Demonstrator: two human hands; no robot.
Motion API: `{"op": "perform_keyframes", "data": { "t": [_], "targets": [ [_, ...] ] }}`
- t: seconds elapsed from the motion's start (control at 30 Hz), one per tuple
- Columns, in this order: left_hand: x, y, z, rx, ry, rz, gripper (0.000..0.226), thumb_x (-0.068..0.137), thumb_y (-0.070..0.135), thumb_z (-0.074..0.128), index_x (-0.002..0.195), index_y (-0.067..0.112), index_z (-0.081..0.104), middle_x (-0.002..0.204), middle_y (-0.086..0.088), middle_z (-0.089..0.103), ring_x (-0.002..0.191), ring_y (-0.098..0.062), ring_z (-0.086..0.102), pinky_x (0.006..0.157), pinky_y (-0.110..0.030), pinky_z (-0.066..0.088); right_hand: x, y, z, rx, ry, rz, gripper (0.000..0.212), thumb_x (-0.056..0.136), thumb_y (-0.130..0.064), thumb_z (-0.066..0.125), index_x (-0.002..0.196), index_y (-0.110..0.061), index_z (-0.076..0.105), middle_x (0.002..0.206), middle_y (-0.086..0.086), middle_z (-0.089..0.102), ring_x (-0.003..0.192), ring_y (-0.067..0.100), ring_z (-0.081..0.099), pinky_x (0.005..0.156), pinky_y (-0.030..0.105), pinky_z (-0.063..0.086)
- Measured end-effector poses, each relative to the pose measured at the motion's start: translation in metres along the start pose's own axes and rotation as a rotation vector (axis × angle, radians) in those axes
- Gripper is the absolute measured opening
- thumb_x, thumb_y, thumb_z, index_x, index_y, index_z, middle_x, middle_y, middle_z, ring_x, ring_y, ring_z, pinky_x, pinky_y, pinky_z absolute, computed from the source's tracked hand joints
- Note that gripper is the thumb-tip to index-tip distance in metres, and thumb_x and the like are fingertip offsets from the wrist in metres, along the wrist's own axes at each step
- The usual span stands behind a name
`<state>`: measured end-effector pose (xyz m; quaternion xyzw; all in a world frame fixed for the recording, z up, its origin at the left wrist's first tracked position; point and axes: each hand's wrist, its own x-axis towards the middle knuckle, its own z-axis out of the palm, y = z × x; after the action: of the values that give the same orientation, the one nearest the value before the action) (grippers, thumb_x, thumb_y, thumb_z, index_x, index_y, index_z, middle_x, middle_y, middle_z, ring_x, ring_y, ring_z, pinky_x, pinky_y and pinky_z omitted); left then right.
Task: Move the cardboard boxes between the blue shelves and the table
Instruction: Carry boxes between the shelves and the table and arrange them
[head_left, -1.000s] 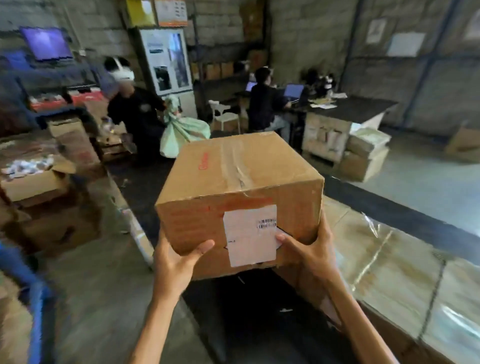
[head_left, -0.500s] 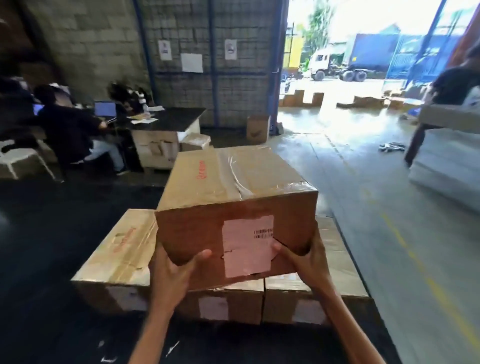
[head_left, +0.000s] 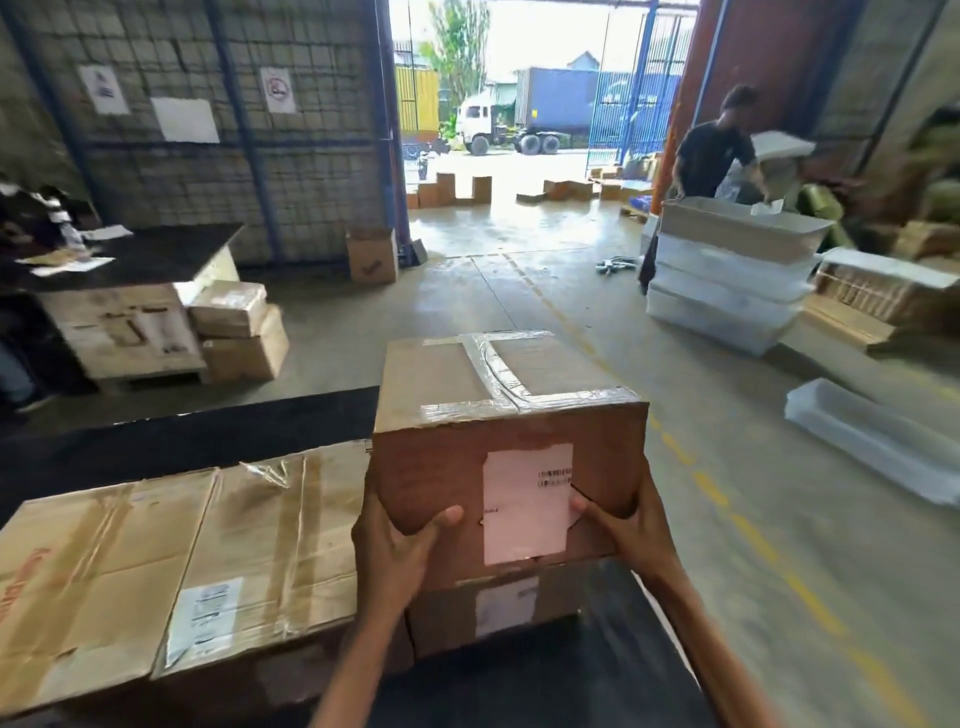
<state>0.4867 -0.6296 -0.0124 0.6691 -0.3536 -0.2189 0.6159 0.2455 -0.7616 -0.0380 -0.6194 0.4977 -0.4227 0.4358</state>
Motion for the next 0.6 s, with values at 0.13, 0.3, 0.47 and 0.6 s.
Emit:
{"op": "perform_keyframes", "data": {
  "t": [0.13, 0.3, 0.47, 0.6],
  "targets": [
    [0.008, -0.009, 0.032, 0.012, -0.001, 0.0, 0.1, 0.058, 0.045, 0.09, 0.142, 0.039, 0.036, 0.142, 0.007, 0.053, 0.129, -0.016, 0.052, 0.106, -0.04, 0.047, 0.029, 0.026, -0.013, -0.005, -0.033, 0.03, 0.116, 0.052, -0.072, 0.09, 0.149, -0.049, 0.031, 0.147, -0.013, 0.053, 0.13, 0.015, 0.057, 0.103, 0.052, 0.054],
    [0.024, -0.026, 0.046, 0.01, 0.015, -0.021, 0.1, 0.059, 0.052, 0.091, 0.142, 0.041, 0.037, 0.14, 0.013, 0.053, 0.127, -0.01, 0.053, 0.108, -0.042, 0.048, 0.06, 0.039, -0.011, -0.018, -0.07, -0.005, 0.1, 0.055, -0.069, 0.09, 0.135, -0.068, 0.03, 0.135, -0.027, 0.054, 0.124, 0.008, 0.059, 0.103, 0.047, 0.055],
    [0.023, -0.039, 0.04, 0.039, 0.018, -0.029, 0.102, 0.066, 0.037, 0.09, 0.15, 0.034, 0.033, 0.139, 0.011, 0.052, 0.128, -0.009, 0.05, 0.104, -0.032, 0.045, 0.055, 0.047, 0.001, 0.0, -0.086, 0.002, 0.107, 0.056, -0.067, 0.09, 0.143, -0.055, 0.03, 0.134, -0.029, 0.054, 0.124, 0.003, 0.058, 0.099, 0.035, 0.055],
    [0.018, -0.057, 0.032, 0.066, 0.021, -0.067, 0.1, 0.066, 0.032, 0.092, 0.15, 0.025, 0.038, 0.139, 0.007, 0.057, 0.128, -0.009, 0.052, 0.106, -0.029, 0.044, 0.043, 0.06, 0.014, 0.017, -0.088, 0.028, 0.108, 0.058, -0.048, 0.089, 0.147, -0.034, 0.029, 0.127, -0.029, 0.051, 0.119, 0.001, 0.056, 0.094, 0.014, 0.053]
  ]
}}
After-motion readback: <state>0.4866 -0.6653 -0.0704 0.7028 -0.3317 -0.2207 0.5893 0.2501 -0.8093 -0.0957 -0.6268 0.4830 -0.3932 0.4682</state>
